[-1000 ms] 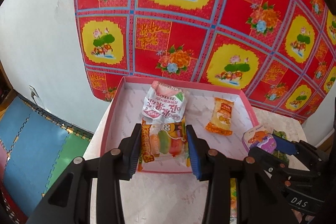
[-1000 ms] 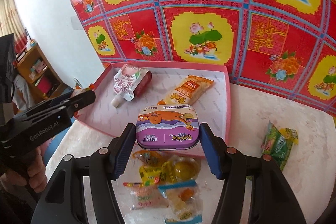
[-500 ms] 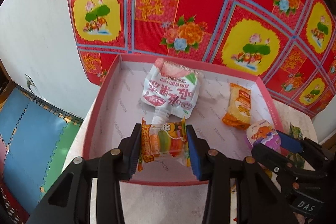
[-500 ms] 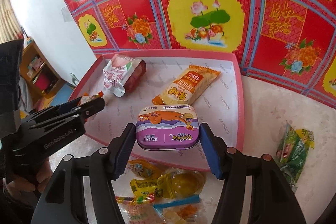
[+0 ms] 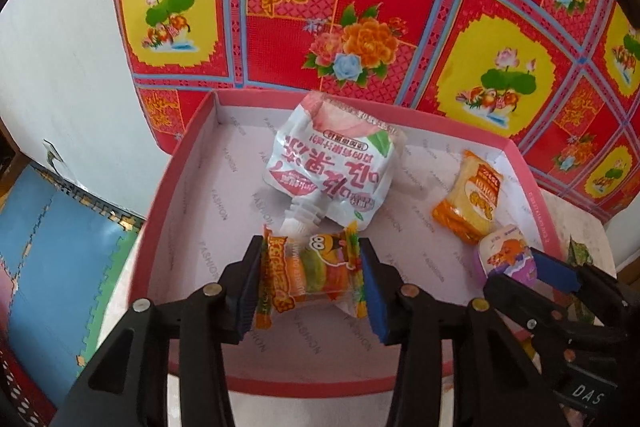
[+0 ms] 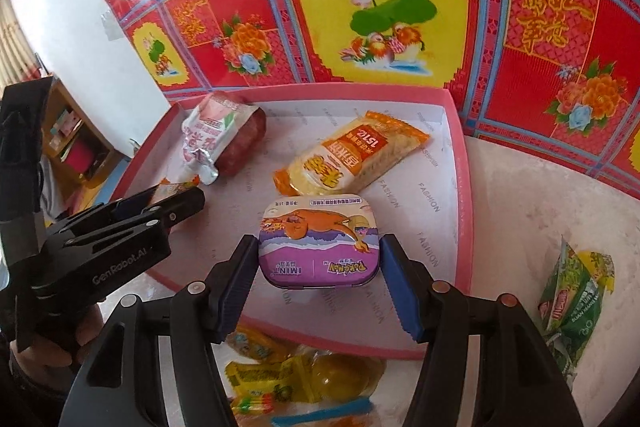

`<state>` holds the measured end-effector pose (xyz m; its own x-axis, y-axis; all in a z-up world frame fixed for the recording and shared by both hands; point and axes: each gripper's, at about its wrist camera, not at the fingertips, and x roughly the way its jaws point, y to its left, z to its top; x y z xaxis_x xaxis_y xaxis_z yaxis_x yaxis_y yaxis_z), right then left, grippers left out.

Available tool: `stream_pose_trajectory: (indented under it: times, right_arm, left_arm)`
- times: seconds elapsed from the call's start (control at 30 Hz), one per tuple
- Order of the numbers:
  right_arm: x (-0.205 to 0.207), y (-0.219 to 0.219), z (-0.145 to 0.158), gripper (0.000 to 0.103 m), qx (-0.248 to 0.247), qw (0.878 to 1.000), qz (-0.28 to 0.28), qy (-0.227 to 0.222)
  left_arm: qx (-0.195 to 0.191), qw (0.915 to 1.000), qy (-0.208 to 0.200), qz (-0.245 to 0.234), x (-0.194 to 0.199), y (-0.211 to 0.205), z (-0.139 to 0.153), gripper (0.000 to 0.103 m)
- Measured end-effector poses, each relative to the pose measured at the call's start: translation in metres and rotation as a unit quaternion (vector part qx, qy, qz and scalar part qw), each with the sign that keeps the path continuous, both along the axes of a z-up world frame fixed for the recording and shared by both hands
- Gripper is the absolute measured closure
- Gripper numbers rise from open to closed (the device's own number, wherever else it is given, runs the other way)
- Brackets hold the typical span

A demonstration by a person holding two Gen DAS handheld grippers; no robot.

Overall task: Organize snacks
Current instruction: 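Carry the candy pack into the tray with the left gripper while the right gripper carries the purple tin there, then open both grippers to release the candy pack and purple tin in the tray, then withdraw both grippers from the tray toward the remaining snacks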

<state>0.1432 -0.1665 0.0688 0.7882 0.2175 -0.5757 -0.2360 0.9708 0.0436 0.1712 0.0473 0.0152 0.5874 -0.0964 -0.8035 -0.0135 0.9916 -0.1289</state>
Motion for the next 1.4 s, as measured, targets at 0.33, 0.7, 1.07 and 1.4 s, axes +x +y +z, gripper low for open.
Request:
stream_pose_trajectory:
  times: [0.33,0.7,1.07,1.4]
  right_arm:
    - [0.004,-0.002,0.008,0.040,0.024,1.000,0.005,0.006]
    - [-0.028,0.000,0.027,0.023,0.042,0.998,0.029,-0.041]
    - [-0.054,-0.001,0.025,0.023,0.030,0.999,0.023,-0.038]
    - [-0.072,-0.011,0.019,0.023,0.034,0.999,0.013,-0.032]
  left_arm:
    - [-0.010,0.9999,0.004,-0.001,0.003,-0.002,0.013,0.048]
    - [-0.017,0.9997,-0.010,0.015,-0.020,-0.003,0.032,0.044]
    - [-0.017,0.9998,-0.009,0.007,-0.045,-0.009,0.048,0.044]
    - [-0.022,0.9998,-0.001,0.001,-0.065,-0.015,0.055,0.044]
